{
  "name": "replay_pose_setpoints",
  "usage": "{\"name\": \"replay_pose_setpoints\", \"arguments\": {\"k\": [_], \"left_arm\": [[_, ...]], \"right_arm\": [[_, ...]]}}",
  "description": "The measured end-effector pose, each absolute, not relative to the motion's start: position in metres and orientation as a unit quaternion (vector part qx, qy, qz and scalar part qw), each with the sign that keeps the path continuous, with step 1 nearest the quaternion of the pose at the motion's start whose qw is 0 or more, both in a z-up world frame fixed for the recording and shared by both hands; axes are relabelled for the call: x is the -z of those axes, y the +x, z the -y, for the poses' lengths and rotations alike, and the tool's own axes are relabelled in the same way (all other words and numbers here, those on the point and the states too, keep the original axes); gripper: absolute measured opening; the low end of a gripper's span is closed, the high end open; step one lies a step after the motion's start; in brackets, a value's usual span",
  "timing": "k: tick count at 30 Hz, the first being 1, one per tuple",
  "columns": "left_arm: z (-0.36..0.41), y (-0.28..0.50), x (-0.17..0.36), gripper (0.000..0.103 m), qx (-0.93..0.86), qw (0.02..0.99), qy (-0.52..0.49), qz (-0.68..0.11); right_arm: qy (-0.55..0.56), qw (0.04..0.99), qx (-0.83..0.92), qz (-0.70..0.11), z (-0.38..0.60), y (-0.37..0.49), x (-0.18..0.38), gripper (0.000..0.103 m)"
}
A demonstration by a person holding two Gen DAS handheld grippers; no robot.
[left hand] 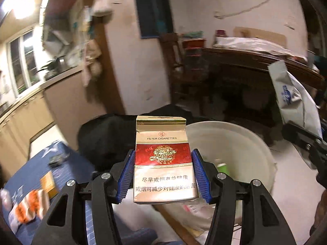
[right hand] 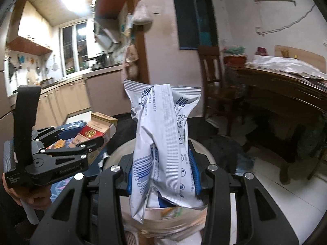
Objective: Collect trash
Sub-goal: 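Open both tools over the white bucket to drop the packet and cigarette pack, then move both open tools back over the table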
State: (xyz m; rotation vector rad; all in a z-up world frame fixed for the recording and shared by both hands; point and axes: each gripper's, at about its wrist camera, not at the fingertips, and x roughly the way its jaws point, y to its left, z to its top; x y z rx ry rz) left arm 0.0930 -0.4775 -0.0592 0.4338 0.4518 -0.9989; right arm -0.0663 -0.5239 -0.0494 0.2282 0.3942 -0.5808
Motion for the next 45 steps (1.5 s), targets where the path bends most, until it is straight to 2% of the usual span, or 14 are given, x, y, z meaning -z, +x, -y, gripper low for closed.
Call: {"name": "replay_pose_setpoints", "arguments": {"k": [11, 13, 14, 15, 17, 45], "left_arm": [[0.535, 0.089, 0.082, 0.057, 0.519, 0.797, 0.211, -0.224], [0.539, 0.093, 0.084, 0.058, 0.518, 0.799, 0.210, -0.224], [0.540, 0.095, 0.086, 0.064, 0.516, 0.799, 0.210, -0.224], [0.539, 0.096, 0.087, 0.074, 0.515, 0.800, 0.210, -0.224], [0.539, 0.099, 0.087, 0.078, 0.515, 0.803, 0.205, -0.220], [0.502, 0.114, 0.073, 0.078, 0.485, 0.830, 0.188, -0.203]], "right_arm": [[0.101, 0.919, 0.302, -0.231, 0.560, -0.046, 0.072, 0.041], [0.101, 0.920, 0.296, -0.237, 0.565, -0.040, 0.076, 0.050], [0.101, 0.919, 0.299, -0.238, 0.567, -0.038, 0.077, 0.055], [0.102, 0.918, 0.299, -0.239, 0.567, -0.037, 0.079, 0.061], [0.106, 0.919, 0.295, -0.240, 0.569, -0.036, 0.083, 0.061], [0.100, 0.913, 0.309, -0.248, 0.562, -0.035, 0.081, 0.061]]}}
